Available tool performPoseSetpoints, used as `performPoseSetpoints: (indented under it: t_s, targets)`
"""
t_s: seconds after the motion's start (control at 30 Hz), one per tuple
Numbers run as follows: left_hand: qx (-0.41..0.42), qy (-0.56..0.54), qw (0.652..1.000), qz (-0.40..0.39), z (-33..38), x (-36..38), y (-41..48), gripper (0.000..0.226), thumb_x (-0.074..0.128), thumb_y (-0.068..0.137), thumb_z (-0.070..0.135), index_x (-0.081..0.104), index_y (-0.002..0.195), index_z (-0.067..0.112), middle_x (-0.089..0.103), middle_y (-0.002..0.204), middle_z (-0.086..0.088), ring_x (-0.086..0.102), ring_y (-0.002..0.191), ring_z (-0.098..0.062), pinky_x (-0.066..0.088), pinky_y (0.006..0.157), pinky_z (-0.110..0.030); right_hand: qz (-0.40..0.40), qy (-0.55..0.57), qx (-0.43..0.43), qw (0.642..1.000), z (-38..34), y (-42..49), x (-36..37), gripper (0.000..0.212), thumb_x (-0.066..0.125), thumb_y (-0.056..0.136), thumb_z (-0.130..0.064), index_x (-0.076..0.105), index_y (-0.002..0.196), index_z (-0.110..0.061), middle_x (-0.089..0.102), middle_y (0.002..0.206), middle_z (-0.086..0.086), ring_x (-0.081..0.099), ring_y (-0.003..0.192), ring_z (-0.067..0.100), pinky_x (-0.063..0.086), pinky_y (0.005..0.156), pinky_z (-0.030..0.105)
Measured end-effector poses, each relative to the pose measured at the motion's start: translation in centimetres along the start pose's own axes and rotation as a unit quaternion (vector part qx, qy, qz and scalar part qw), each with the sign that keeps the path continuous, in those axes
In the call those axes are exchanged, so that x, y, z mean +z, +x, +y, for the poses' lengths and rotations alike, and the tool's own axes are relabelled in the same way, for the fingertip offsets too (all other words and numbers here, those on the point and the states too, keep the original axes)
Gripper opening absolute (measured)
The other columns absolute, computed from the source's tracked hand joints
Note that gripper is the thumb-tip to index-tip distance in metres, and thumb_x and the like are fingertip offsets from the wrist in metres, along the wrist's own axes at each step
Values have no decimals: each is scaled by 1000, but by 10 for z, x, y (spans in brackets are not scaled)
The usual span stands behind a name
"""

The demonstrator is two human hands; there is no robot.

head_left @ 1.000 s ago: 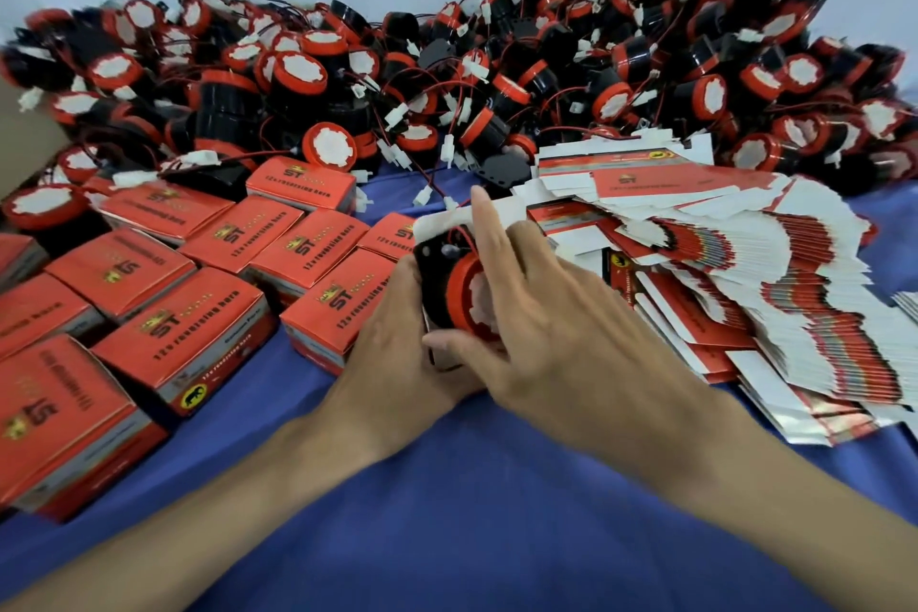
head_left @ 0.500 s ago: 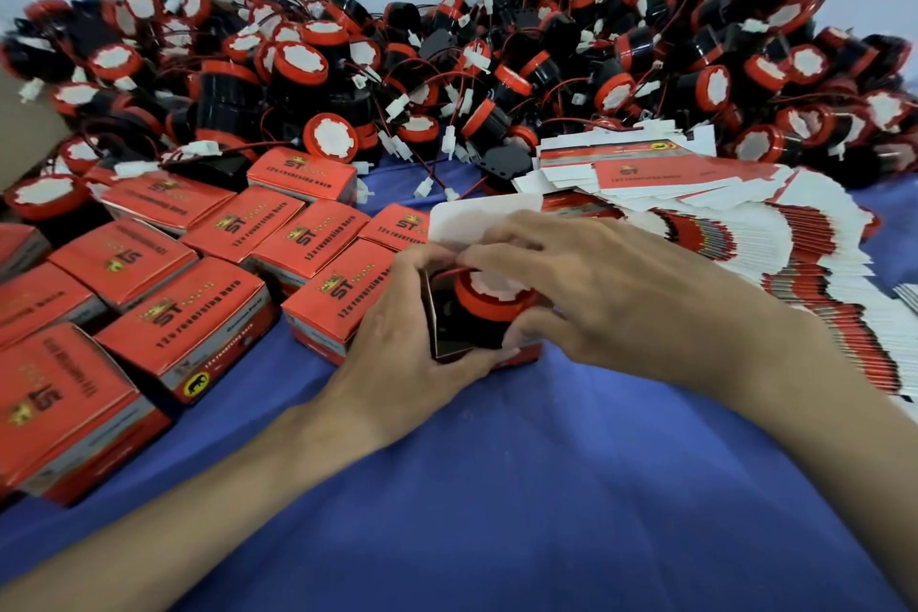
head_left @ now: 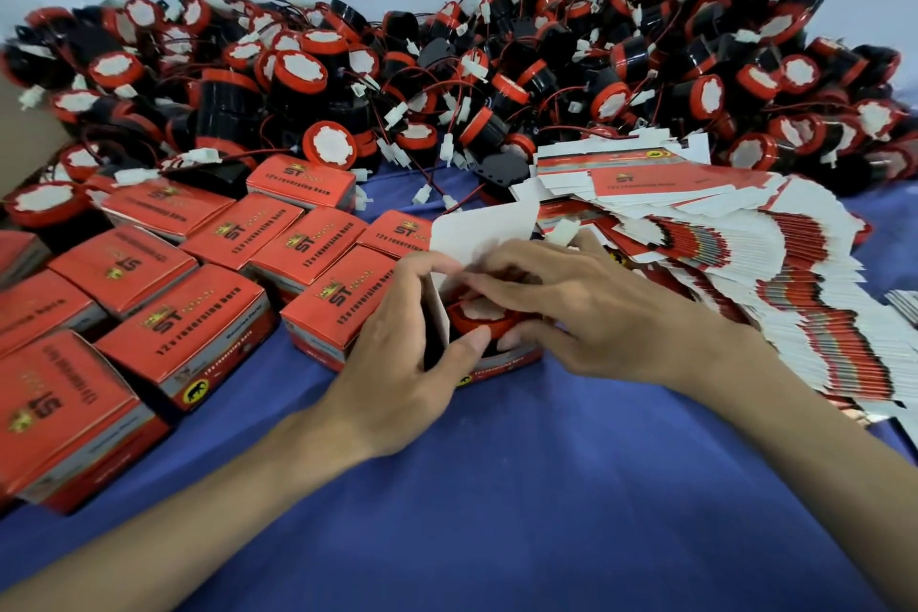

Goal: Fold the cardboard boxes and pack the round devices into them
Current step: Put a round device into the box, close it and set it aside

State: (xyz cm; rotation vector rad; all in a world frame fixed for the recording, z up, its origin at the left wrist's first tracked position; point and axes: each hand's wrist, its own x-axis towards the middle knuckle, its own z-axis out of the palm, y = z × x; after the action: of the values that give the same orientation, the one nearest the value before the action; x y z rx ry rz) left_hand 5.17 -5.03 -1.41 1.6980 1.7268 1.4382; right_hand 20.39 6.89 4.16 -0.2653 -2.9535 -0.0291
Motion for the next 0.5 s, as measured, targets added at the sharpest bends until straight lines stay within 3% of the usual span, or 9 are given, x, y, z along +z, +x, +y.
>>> performPoseSetpoints:
  t_s: [0.07, 0.17, 0.27, 0.33, 0.4, 0.5]
  targets:
    - [-1, -6, 1000, 6, 0, 1, 0, 34, 52, 82, 51, 36, 109, 39, 58, 93, -5, 56, 89, -11, 43, 77, -24, 16, 4, 1, 1000, -4, -1, 0, 44, 55, 91, -30, 58, 132, -14, 57, 127, 1, 52, 114, 17, 31, 71, 39]
    - [12, 7, 1000, 7, 0, 4, 1, 36, 59, 84, 30, 36, 110, 36, 50, 102, 18, 51, 98, 1, 38, 82, -11, 6, 15, -5, 1000, -7, -3, -7, 46, 45, 95, -40, 59, 131, -15, 59, 128, -4, 44, 115, 9, 28, 76, 39]
    - [11, 11, 1000, 13, 0, 5, 3, 47, 61, 77, 19, 34, 111, 37, 47, 111, 20, 48, 106, 1, 36, 89, -11, 17, 2, -1, 1000, -1, -4, -17, 39, 46, 97, -31, 59, 131, -18, 62, 123, -2, 50, 112, 15, 39, 77, 39]
    - [8, 10, 1000, 19, 0, 6, 3, 50, 62, 76, 19, 33, 113, 38, 44, 115, 22, 46, 111, 0, 36, 94, -14, 54, -51, 3, 997, 6, -4, -24, 26, 58, 93, -18, 70, 115, -17, 66, 106, 3, 59, 98, 27, 44, 74, 41]
    - [6, 8, 1000, 21, 0, 7, 3, 51, 62, 75, 21, 33, 113, 39, 42, 117, 24, 44, 113, 3, 35, 95, -11, 80, -106, 19, 991, 12, -4, -30, 17, 70, 85, -8, 76, 100, -16, 65, 90, 5, 59, 83, 30, 46, 68, 43]
    - [0, 2, 1000, 15, -1, 8, 3, 53, 62, 75, 23, 31, 116, 40, 44, 117, 21, 48, 112, -1, 40, 94, -17, 127, -66, 9, 990, 7, -1, -36, 14, 69, 88, -10, 76, 100, -9, 62, 83, 10, 55, 70, 29, 50, 52, 42]
